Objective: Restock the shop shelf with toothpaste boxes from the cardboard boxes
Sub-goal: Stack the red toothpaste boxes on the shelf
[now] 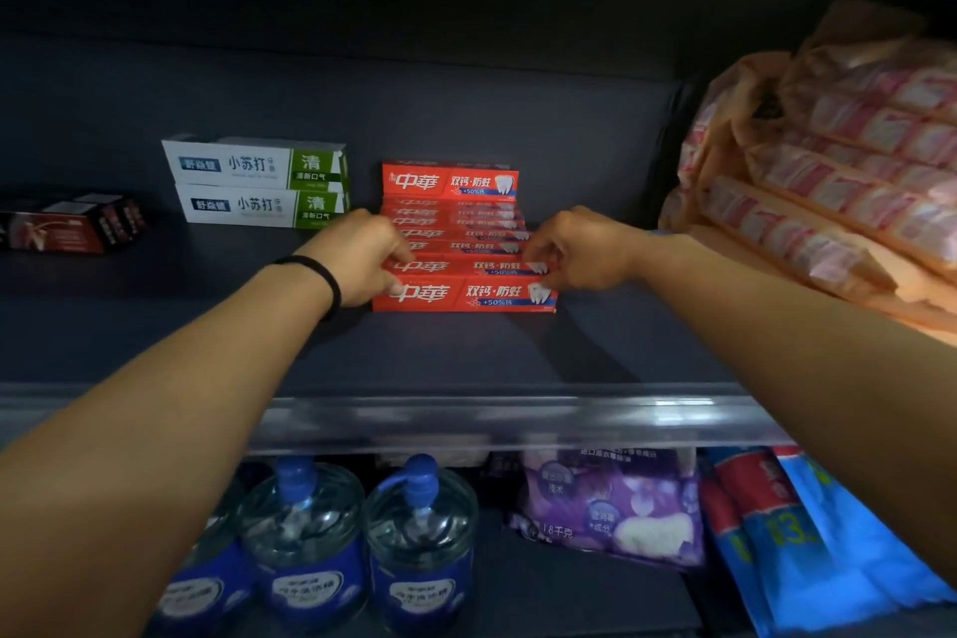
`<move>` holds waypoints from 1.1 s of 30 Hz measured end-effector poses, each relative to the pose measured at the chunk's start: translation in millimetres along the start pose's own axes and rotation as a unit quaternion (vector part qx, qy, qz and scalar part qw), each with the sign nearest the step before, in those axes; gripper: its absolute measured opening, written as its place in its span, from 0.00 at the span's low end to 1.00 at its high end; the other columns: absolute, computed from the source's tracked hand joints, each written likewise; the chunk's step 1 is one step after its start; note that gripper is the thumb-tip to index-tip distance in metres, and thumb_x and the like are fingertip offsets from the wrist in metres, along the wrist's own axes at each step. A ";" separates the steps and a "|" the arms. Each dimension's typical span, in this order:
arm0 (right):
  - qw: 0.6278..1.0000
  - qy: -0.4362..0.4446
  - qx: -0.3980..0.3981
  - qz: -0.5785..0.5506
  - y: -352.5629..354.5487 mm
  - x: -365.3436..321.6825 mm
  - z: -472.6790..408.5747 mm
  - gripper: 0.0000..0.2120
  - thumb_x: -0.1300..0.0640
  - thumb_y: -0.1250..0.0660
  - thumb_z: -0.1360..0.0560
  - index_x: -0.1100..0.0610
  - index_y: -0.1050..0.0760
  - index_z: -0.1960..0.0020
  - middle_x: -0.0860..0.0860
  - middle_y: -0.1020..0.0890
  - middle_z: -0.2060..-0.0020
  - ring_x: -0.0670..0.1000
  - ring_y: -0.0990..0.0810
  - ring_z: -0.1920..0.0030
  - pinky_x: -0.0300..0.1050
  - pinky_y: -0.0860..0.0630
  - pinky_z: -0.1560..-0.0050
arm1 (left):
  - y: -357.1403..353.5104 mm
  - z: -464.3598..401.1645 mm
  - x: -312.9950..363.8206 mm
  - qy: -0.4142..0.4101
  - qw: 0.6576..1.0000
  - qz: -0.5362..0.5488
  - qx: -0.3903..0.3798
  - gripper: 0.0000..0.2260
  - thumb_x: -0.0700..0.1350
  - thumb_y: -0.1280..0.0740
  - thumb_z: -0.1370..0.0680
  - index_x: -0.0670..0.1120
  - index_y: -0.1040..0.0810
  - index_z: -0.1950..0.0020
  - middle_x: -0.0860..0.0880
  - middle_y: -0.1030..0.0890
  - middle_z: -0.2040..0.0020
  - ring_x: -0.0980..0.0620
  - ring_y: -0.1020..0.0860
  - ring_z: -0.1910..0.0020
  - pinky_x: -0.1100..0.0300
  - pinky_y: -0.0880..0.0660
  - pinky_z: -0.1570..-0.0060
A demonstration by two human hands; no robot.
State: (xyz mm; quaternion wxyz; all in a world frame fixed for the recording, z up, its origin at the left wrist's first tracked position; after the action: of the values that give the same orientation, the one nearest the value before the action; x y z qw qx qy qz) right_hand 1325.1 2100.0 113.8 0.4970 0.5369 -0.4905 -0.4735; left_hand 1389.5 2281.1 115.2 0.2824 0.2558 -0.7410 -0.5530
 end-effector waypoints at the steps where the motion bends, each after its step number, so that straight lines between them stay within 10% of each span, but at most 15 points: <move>1: 1.000 0.000 0.000 0.004 0.2 0.1 -0.8 0.15 0.55 0.28 0.27 0.53 0.21 0.41 0.47 0.20 0.47 0.45 0.25 0.54 0.38 0.29 0.51 | 0.4 0.0 -0.3 -0.001 1.000 -0.003 0.003 0.20 0.44 0.24 0.30 0.45 0.20 0.39 0.47 0.20 0.39 0.48 0.23 0.41 0.53 0.28 0.36; 33: 0.995 -0.005 0.056 0.085 20.1 -67.4 80.4 0.19 0.48 0.31 0.31 0.49 0.25 0.41 0.52 0.20 0.44 0.57 0.21 0.47 0.51 0.23 0.49 | 16.8 78.5 72.3 -0.068 0.996 -0.048 0.011 0.21 0.51 0.26 0.29 0.49 0.22 0.37 0.48 0.20 0.41 0.46 0.23 0.43 0.50 0.24 0.44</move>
State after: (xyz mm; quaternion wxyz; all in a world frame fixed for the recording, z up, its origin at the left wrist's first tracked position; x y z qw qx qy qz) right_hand 1239.2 2161.2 130.7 0.5023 0.5178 -0.5628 -0.4035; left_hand 1282.1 2288.5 123.3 0.2019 0.2555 -0.7514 -0.5738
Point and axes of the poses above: each hand's wrist, its own z-axis away from the middle knuckle, its own y-axis out of the back of the hand, x = y × z, the point moved 9 cm from there along -z, towards the middle knuckle
